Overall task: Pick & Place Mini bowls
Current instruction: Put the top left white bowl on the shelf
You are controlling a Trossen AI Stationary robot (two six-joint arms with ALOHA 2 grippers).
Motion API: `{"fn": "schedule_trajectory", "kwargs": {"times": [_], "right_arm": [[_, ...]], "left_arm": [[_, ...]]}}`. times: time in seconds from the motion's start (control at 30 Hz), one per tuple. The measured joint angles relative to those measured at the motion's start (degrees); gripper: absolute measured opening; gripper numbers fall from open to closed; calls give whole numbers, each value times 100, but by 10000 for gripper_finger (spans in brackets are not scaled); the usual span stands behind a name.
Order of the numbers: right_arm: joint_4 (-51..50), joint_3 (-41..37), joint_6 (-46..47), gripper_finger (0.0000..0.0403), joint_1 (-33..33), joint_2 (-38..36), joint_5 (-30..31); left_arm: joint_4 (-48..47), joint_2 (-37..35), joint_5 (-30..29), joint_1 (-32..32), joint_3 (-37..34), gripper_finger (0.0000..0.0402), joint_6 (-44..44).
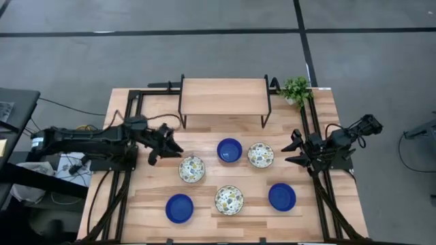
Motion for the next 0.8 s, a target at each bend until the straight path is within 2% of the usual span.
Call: {"fn": "schedule_trajectory", "kwargs": {"times": [0.13,0.23,0.43,0.57,0.8], "right_arm": [[0,-1,-1,170,-2,0,356],[1,-1,-1,170,-2,0,499],[2,-1,-1,170,-2,0,512],[2,-1,-1,170,-2,0,512],[2,-1,-1,170,-2,0,512]], "left_arm": [[-730,836,690,-370,519,126,-329],[-1162,1275,883,-647,825,126,-480],[-2349,1623,852,-1011,1257,126,-671],[-3129,1612,432,-1170,1371,126,-672],[-3122,1608,294,-1152,1371,126,-651]]}}
